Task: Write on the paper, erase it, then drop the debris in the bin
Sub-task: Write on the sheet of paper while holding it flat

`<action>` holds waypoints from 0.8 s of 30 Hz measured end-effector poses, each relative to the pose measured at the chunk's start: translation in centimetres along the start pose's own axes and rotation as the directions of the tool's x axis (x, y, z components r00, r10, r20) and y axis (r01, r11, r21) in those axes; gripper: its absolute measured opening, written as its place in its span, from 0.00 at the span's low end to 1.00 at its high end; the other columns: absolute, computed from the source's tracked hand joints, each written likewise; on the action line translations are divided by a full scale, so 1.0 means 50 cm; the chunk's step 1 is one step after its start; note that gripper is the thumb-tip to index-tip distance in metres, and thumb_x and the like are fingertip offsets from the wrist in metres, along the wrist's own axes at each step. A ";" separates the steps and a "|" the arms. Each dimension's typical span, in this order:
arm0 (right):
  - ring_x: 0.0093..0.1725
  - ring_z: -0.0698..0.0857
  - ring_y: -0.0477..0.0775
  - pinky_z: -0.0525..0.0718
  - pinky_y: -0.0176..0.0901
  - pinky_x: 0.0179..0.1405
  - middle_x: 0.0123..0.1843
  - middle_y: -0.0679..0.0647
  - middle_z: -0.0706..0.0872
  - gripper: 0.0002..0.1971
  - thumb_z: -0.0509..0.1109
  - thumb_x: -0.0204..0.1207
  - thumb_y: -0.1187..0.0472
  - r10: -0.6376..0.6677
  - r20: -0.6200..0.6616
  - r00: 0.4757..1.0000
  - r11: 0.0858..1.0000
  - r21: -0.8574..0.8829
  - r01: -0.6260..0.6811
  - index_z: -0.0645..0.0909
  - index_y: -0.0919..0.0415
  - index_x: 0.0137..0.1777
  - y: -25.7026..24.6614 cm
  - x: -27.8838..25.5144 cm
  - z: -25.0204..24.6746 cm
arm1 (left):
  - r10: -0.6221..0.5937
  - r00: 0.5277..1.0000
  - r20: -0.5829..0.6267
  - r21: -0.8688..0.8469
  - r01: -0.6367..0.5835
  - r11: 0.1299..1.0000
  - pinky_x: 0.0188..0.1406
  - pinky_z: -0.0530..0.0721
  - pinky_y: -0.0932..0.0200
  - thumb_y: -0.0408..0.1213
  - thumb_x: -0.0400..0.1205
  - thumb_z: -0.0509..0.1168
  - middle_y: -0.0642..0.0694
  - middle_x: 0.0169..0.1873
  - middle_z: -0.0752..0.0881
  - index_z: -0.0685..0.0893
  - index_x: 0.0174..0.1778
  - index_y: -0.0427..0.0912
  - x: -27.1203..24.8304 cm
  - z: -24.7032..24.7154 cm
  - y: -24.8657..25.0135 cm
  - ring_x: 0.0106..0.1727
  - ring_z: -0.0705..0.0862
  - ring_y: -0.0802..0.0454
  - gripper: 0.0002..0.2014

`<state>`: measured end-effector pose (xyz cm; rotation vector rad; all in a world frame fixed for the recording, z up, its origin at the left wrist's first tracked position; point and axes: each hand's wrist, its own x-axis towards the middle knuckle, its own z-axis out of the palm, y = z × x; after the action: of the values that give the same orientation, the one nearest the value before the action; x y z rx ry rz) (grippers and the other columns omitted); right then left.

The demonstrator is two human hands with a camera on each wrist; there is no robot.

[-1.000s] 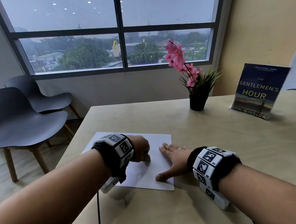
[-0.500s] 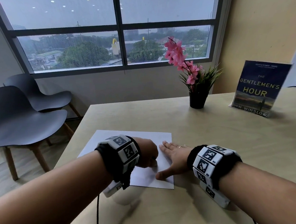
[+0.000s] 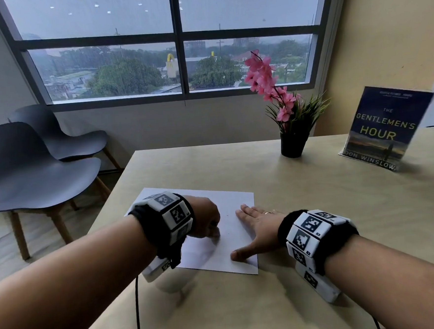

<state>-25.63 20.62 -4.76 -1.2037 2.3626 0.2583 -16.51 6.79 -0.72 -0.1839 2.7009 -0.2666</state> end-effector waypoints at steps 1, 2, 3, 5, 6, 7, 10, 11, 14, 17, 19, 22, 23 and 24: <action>0.86 0.38 0.49 0.42 0.57 0.84 0.86 0.47 0.33 0.58 0.61 0.67 0.24 0.000 -0.004 1.000 1.000 0.000 0.000 0.34 0.52 0.85 0.000 0.000 0.000 | 0.013 1.000 0.011 0.005 -0.013 1.000 0.42 0.72 0.59 0.51 0.84 0.59 0.46 0.55 0.85 0.84 0.56 0.44 -0.002 0.002 0.004 0.48 0.81 0.45 0.17; 0.86 0.38 0.49 0.42 0.57 0.84 0.86 0.47 0.33 0.58 0.61 0.67 0.24 -0.001 -0.007 1.000 1.000 0.000 0.001 0.34 0.52 0.85 0.000 0.001 0.001 | 0.027 0.999 0.024 0.012 -0.028 1.000 0.41 0.72 0.59 0.51 0.84 0.59 0.46 0.54 0.85 0.84 0.56 0.44 -0.004 0.006 0.009 0.48 0.81 0.45 0.16; 0.86 0.38 0.49 0.42 0.57 0.84 0.86 0.47 0.33 0.58 0.62 0.67 0.24 -0.002 -0.009 1.000 1.000 0.002 0.002 0.34 0.52 0.85 0.000 0.002 0.001 | 0.039 0.999 0.036 0.017 -0.040 0.999 0.41 0.72 0.58 0.52 0.84 0.59 0.46 0.54 0.85 0.84 0.55 0.44 -0.007 0.009 0.013 0.47 0.80 0.46 0.16; 0.86 0.38 0.49 0.42 0.58 0.84 0.86 0.47 0.33 0.58 0.62 0.66 0.24 -0.002 -0.005 1.000 1.000 0.009 0.002 0.34 0.51 0.85 0.001 0.002 0.002 | 0.030 0.999 0.040 0.005 -0.030 1.000 0.42 0.73 0.58 0.53 0.83 0.59 0.46 0.54 0.85 0.85 0.55 0.44 -0.010 0.011 0.008 0.45 0.78 0.48 0.17; 0.86 0.38 0.49 0.42 0.58 0.84 0.86 0.47 0.33 0.58 0.62 0.66 0.23 -0.001 -0.003 1.000 1.000 0.010 0.001 0.34 0.51 0.85 0.001 0.002 0.002 | 0.012 1.000 0.029 -0.007 -0.011 1.000 0.42 0.73 0.59 0.53 0.83 0.60 0.46 0.55 0.85 0.85 0.56 0.44 -0.011 0.010 0.001 0.44 0.77 0.49 0.18; 0.86 0.38 0.49 0.43 0.58 0.84 0.86 0.46 0.33 0.58 0.62 0.66 0.23 0.001 -0.003 1.000 1.000 0.009 -0.001 0.34 0.51 0.85 0.001 0.002 0.001 | -0.004 1.000 0.015 -0.013 0.004 1.000 0.42 0.72 0.59 0.52 0.83 0.60 0.45 0.55 0.85 0.85 0.56 0.43 -0.011 0.009 -0.006 0.44 0.77 0.48 0.18; 0.86 0.38 0.49 0.43 0.57 0.84 0.86 0.46 0.33 0.58 0.61 0.66 0.23 0.003 -0.005 1.000 1.000 0.000 -0.003 0.34 0.51 0.85 0.000 0.000 0.001 | 0.002 1.000 0.008 -0.013 -0.002 1.000 0.42 0.72 0.59 0.51 0.84 0.59 0.45 0.56 0.85 0.84 0.56 0.43 -0.014 0.016 -0.011 0.46 0.79 0.45 0.17; 0.86 0.38 0.49 0.44 0.57 0.84 0.86 0.46 0.33 0.58 0.61 0.66 0.23 0.003 -0.006 1.000 1.000 -0.001 -0.003 0.34 0.51 0.85 0.000 -0.001 0.000 | 0.018 1.000 0.019 -0.009 -0.018 1.000 0.42 0.72 0.59 0.50 0.84 0.59 0.45 0.55 0.85 0.84 0.55 0.43 -0.016 0.020 -0.008 0.48 0.81 0.44 0.16; 0.86 0.38 0.49 0.44 0.56 0.84 0.86 0.47 0.33 0.58 0.61 0.66 0.23 0.001 -0.001 1.000 1.000 0.004 -0.001 0.34 0.51 0.85 -0.001 -0.002 0.000 | 0.034 0.998 0.045 -0.012 -0.033 0.999 0.39 0.72 0.60 0.52 0.83 0.61 0.46 0.54 0.85 0.84 0.52 0.44 -0.021 0.028 -0.008 0.45 0.79 0.47 0.15; 0.86 0.38 0.48 0.43 0.56 0.84 0.86 0.46 0.33 0.58 0.61 0.66 0.23 0.007 -0.007 1.000 1.000 0.003 -0.007 0.34 0.51 0.85 0.000 -0.002 0.001 | -0.031 0.999 0.011 -0.032 0.031 0.999 0.39 0.71 0.60 0.54 0.83 0.60 0.46 0.54 0.85 0.85 0.53 0.44 -0.016 0.025 -0.035 0.43 0.76 0.48 0.18; 0.86 0.39 0.49 0.43 0.55 0.84 0.86 0.46 0.34 0.58 0.61 0.66 0.23 0.007 -0.013 1.000 1.000 0.004 -0.007 0.34 0.51 0.85 -0.001 -0.002 0.001 | -0.039 0.999 -0.001 -0.030 0.039 0.999 0.41 0.71 0.60 0.53 0.83 0.59 0.45 0.54 0.85 0.84 0.53 0.43 -0.016 0.028 -0.042 0.43 0.76 0.47 0.17; 0.86 0.39 0.49 0.42 0.56 0.84 0.86 0.47 0.34 0.58 0.62 0.66 0.23 -0.002 -0.017 1.000 1.000 0.003 0.003 0.34 0.51 0.85 0.000 0.000 0.001 | 0.014 1.000 0.018 -0.031 -0.013 0.999 0.42 0.76 0.58 0.53 0.83 0.59 0.47 0.52 0.85 0.84 0.48 0.46 -0.019 0.043 -0.030 0.45 0.81 0.45 0.15; 0.86 0.39 0.49 0.42 0.56 0.84 0.86 0.47 0.34 0.58 0.62 0.66 0.23 -0.006 -0.021 1.000 1.000 0.006 0.007 0.34 0.52 0.85 0.000 0.000 0.000 | 0.028 0.999 0.026 -0.028 -0.027 0.999 0.43 0.77 0.57 0.53 0.83 0.59 0.47 0.51 0.85 0.83 0.46 0.47 -0.018 0.047 -0.025 0.47 0.82 0.44 0.14; 0.86 0.40 0.49 0.42 0.56 0.84 0.87 0.48 0.36 0.58 0.62 0.66 0.24 -0.009 -0.030 1.000 1.000 0.012 0.010 0.35 0.52 0.85 0.002 -0.001 0.000 | 0.033 0.999 0.025 -0.023 -0.033 0.999 0.44 0.77 0.56 0.53 0.83 0.59 0.48 0.51 0.85 0.83 0.46 0.47 -0.017 0.049 -0.024 0.50 0.83 0.44 0.14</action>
<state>-25.68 20.69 -4.74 -1.2208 2.3797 0.2240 -14.61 5.37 -2.34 -0.1482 2.6803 -0.2225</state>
